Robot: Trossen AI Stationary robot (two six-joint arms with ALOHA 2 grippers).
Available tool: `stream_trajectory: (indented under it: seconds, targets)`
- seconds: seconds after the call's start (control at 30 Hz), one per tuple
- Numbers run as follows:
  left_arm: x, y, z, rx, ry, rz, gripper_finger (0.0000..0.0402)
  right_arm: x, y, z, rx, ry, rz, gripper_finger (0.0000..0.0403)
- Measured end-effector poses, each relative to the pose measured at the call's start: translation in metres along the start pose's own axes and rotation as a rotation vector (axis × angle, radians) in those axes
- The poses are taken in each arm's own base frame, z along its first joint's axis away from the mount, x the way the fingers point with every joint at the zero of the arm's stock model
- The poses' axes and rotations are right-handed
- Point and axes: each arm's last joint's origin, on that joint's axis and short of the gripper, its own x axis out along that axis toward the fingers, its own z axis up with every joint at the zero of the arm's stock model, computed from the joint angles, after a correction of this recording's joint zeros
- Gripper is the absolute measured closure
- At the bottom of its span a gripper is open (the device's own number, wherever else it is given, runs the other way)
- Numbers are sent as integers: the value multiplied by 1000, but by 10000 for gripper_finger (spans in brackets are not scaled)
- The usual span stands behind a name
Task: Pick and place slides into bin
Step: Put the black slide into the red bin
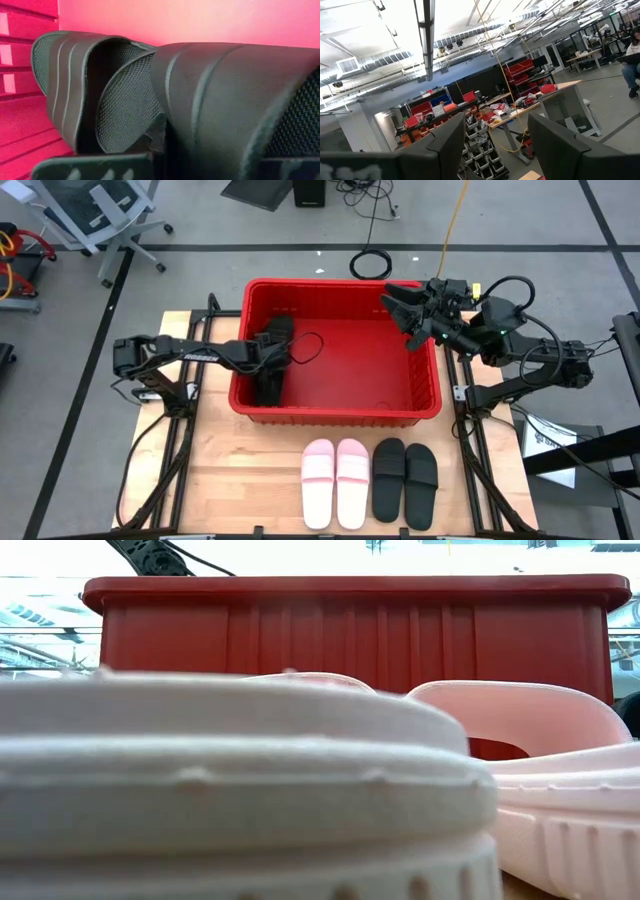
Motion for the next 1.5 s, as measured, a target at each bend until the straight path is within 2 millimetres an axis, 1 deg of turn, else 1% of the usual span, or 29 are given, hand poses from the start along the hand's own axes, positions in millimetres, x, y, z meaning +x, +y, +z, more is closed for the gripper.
stream_trajectory:
  seconds: [0.2,0.33,0.43,0.57,0.63,0.8,1.2,1.4,1.5]
  targets:
    - [-9,4,4,-46,-9,-15,283,0,0,0,15,0,0,197]
    - [-22,8,4,-89,-51,-33,243,0,0,0,24,0,0,197]
    - [-33,9,3,-112,-85,-41,222,0,0,0,37,0,0,197]
    - [-45,8,0,-93,-106,-38,205,0,0,0,36,0,0,197]
    - [-49,7,-2,-82,-101,-14,200,0,0,0,29,0,0,197]
    - [-49,6,-5,-77,-59,13,197,0,0,0,16,0,0,197]
    - [-50,1,-7,-101,-57,-125,197,0,0,0,15,0,0,197]
    - [-50,0,-7,-109,-61,-159,197,0,0,0,15,0,0,197]
    - [-55,1,-8,-124,-84,-176,197,0,0,0,15,0,0,197]
